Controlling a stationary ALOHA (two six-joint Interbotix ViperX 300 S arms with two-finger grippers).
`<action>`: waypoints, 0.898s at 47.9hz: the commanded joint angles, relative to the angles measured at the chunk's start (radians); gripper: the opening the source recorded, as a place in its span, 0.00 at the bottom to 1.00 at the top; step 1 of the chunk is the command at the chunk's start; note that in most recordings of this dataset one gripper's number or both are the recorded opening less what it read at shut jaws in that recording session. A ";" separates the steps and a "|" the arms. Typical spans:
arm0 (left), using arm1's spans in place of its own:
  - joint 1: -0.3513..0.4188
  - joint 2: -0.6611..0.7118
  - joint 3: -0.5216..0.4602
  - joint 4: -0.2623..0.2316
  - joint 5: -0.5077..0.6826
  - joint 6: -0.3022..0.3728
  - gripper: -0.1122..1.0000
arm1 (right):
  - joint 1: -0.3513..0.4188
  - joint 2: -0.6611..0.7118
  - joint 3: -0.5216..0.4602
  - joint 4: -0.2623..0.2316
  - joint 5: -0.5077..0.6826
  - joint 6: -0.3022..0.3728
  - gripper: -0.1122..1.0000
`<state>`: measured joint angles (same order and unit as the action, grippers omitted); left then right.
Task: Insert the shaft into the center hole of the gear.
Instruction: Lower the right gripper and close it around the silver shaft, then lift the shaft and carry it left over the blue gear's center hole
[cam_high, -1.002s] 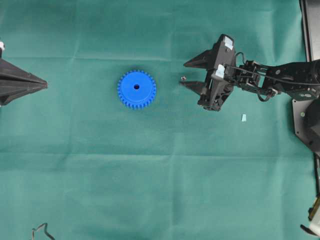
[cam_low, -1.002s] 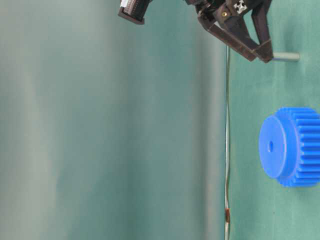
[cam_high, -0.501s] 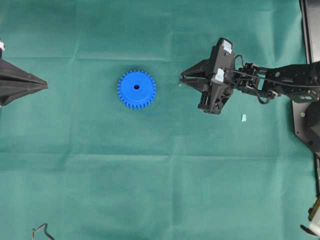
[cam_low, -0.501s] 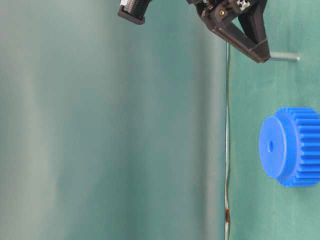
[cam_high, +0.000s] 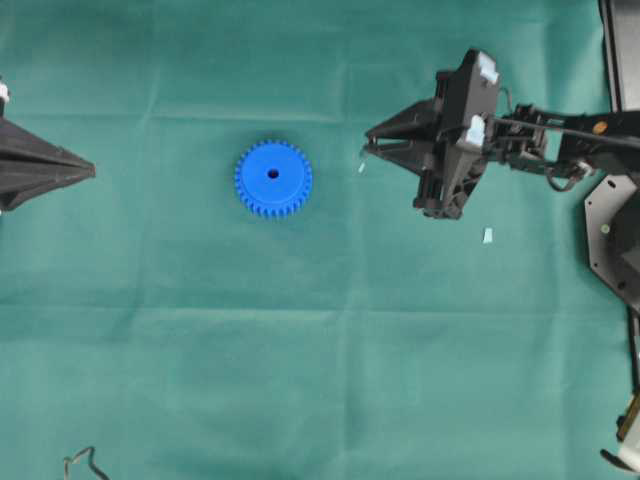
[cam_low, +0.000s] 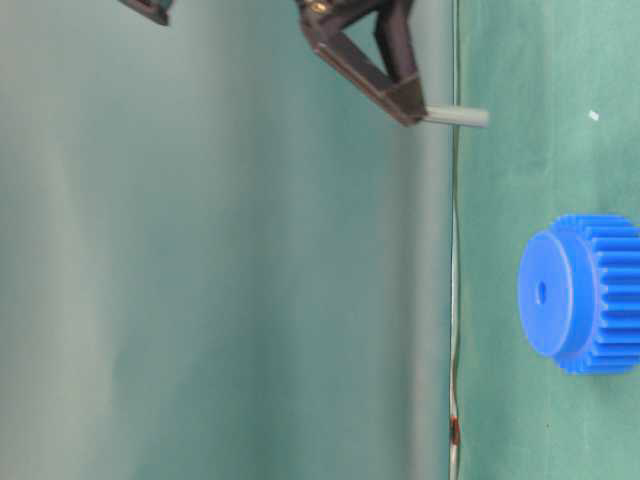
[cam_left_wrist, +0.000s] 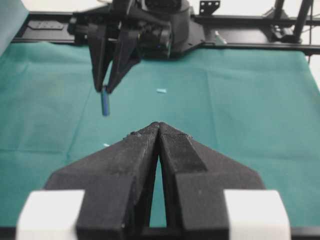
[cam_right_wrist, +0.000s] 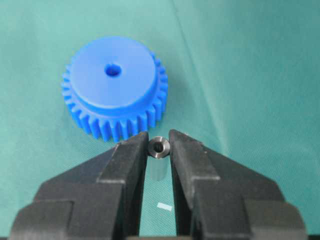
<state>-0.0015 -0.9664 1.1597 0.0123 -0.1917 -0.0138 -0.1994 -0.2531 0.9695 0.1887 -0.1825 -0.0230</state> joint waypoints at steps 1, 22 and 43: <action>-0.002 0.006 -0.025 0.002 -0.005 -0.002 0.10 | -0.002 -0.026 -0.020 -0.002 0.018 -0.002 0.25; -0.002 0.006 -0.025 0.002 -0.005 -0.003 0.10 | 0.005 0.023 -0.064 0.000 0.018 -0.002 0.25; -0.002 0.006 -0.025 0.003 -0.005 -0.003 0.10 | 0.041 0.245 -0.330 -0.028 0.035 -0.008 0.25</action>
<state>-0.0015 -0.9664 1.1597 0.0107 -0.1917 -0.0153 -0.1626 -0.0230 0.7010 0.1641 -0.1534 -0.0307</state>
